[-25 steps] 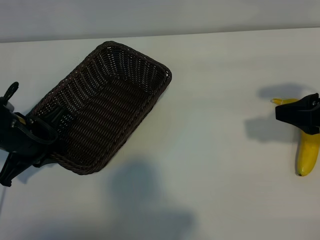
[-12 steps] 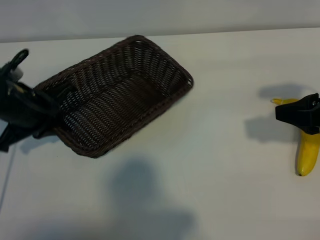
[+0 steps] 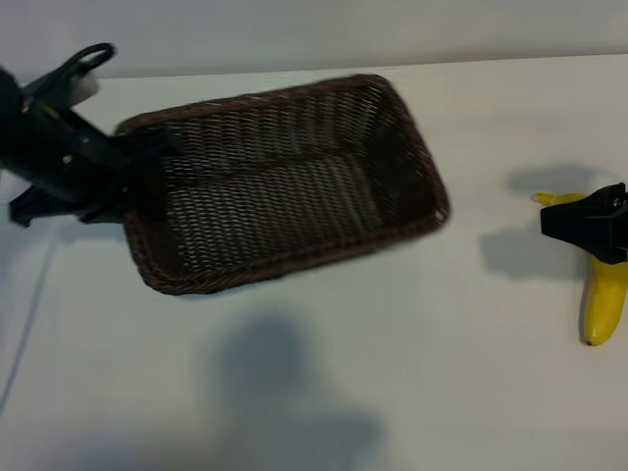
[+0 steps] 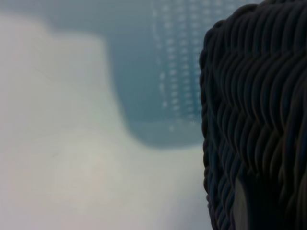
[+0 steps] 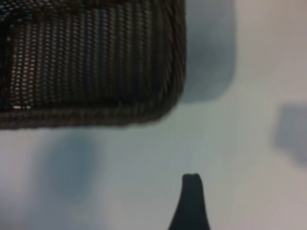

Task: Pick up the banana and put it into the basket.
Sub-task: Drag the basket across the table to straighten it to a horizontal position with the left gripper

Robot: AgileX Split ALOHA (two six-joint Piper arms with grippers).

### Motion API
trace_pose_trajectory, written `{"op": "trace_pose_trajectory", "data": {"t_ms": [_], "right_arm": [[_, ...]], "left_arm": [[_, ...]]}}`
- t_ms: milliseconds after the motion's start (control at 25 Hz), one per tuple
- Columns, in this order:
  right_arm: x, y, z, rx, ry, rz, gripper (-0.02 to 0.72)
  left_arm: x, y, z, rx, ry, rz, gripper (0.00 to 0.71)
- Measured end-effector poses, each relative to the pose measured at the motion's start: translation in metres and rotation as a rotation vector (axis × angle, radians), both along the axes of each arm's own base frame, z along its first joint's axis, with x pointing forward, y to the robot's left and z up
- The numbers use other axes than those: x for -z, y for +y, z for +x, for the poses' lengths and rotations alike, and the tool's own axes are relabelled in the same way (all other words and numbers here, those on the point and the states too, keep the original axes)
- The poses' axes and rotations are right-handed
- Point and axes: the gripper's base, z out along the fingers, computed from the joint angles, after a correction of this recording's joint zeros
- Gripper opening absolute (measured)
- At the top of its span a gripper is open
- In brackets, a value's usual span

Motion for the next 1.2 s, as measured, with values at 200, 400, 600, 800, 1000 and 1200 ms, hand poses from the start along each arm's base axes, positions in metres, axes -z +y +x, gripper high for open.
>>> {"op": "trace_pose_trajectory", "data": {"t_ms": [200, 400, 600, 800, 1000, 1200], "right_arm": [[0.000, 0.000, 0.000, 0.000, 0.000, 0.000, 0.593], [0.000, 0.000, 0.000, 0.000, 0.000, 0.000, 0.593], [0.000, 0.000, 0.000, 0.000, 0.000, 0.000, 0.593], [0.000, 0.000, 0.000, 0.002, -0.001, -0.001, 0.593], [0.000, 0.000, 0.000, 0.003, -0.003, -0.002, 0.593], [0.000, 0.000, 0.000, 0.003, -0.003, -0.002, 0.593]], "left_arm": [[0.010, -0.011, 0.026, 0.157, 0.031, -0.050, 0.155], [0.035, -0.014, 0.047, 0.201, 0.065, -0.046, 0.155], [0.063, -0.019, 0.054, 0.216, 0.105, -0.091, 0.155], [0.074, -0.023, 0.060, 0.222, 0.085, -0.123, 0.155], [0.076, -0.023, 0.060, 0.232, 0.078, -0.125, 0.155], [0.076, -0.023, 0.060, 0.236, 0.078, -0.124, 0.155]]}}
